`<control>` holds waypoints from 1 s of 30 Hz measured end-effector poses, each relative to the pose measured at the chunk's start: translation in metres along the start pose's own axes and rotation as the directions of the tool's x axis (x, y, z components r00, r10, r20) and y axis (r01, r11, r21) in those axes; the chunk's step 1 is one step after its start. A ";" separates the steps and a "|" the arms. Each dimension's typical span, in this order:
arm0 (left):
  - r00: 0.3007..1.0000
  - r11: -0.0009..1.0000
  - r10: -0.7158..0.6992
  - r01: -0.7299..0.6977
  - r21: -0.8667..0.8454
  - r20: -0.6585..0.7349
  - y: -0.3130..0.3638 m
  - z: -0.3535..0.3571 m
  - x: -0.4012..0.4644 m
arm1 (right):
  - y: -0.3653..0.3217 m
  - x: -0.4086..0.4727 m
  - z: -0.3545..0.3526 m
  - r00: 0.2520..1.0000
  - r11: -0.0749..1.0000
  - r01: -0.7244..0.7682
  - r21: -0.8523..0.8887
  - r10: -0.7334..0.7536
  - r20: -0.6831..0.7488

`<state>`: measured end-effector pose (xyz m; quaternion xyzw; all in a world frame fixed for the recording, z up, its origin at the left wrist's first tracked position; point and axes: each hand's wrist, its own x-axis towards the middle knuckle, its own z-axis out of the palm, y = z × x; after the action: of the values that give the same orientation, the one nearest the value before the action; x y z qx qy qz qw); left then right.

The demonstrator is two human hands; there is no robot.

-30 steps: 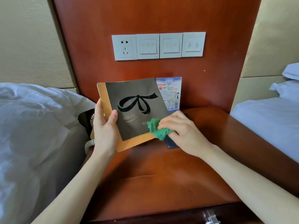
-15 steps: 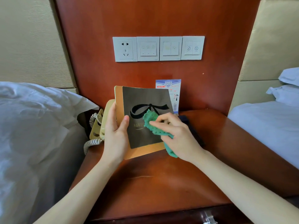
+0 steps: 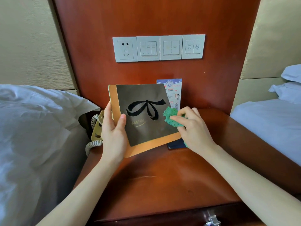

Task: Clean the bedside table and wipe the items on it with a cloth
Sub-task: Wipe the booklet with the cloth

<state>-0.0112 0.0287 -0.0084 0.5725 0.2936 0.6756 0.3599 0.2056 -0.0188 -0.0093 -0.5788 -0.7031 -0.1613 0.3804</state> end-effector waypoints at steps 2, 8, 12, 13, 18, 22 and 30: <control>1.000 1.000 0.020 -0.020 0.004 0.005 -0.001 0.003 -0.001 | -0.007 -0.001 0.004 0.999 0.998 -0.020 0.064 0.022 -0.040; 0.998 1.000 0.016 -0.014 -0.025 0.061 -0.002 0.008 -0.009 | -0.032 -0.008 0.011 0.969 0.958 0.224 0.178 -0.239 0.067; 0.999 1.000 0.022 -0.022 0.005 0.025 0.000 0.006 -0.007 | -0.025 -0.007 0.007 0.947 0.944 0.320 -0.078 -0.317 0.051; 0.999 0.999 0.034 -0.034 0.013 0.013 0.001 0.006 -0.007 | -0.022 -0.007 0.007 0.941 0.924 0.339 -0.178 -0.334 0.058; 0.996 0.997 0.073 -0.074 -0.030 -0.042 0.006 -0.002 -0.001 | 0.000 -0.004 0.008 0.972 0.891 0.218 -0.399 -0.163 0.167; 0.996 0.997 0.079 -0.079 0.021 -0.031 0.005 0.002 -0.002 | 0.010 0.003 0.007 0.996 0.983 -0.086 -0.159 0.088 0.004; 0.995 0.994 0.087 -0.083 0.067 -0.049 -0.002 0.005 -0.003 | 0.003 0.008 -0.004 0.939 0.964 -0.162 0.211 0.216 -0.269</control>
<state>-0.0060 0.0269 -0.0106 0.5782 0.2997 0.6951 0.3044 0.2094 -0.0151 -0.0015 -0.5761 -0.5926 -0.1408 0.5451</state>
